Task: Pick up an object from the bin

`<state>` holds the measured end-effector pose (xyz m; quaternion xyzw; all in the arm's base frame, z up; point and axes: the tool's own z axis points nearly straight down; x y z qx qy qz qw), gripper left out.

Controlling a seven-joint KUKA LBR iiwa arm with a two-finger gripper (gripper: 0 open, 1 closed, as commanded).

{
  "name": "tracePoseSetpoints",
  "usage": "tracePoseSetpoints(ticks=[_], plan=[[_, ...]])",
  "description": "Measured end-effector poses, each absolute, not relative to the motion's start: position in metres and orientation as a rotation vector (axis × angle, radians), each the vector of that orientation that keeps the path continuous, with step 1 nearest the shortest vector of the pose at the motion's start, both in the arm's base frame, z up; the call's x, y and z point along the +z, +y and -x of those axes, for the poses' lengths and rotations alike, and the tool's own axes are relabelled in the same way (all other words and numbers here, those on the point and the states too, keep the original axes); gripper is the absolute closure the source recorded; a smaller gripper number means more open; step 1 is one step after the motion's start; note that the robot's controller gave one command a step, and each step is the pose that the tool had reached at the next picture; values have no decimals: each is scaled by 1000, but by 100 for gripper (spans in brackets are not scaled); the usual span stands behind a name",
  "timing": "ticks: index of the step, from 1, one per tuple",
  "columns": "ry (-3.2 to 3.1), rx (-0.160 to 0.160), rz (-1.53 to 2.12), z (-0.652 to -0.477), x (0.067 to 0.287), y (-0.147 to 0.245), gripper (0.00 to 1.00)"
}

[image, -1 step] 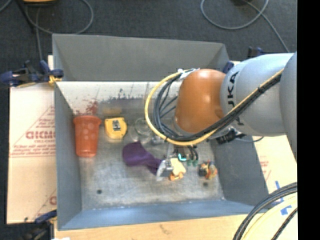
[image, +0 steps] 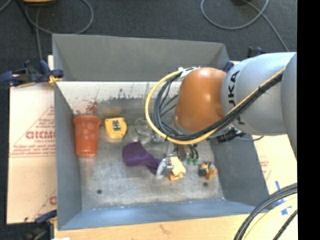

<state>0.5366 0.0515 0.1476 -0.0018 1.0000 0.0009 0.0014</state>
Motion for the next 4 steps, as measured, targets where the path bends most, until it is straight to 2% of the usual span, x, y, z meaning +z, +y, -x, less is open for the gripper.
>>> tracePoseSetpoints(ticks=[1,2,3,4], plan=[[3133,4,-68,-558,82,81,0],[3134,2,-72,-557,83,81,0],[3130,0,-249,-562,94,95,0],[3124,2,-305,-569,78,104,0]])
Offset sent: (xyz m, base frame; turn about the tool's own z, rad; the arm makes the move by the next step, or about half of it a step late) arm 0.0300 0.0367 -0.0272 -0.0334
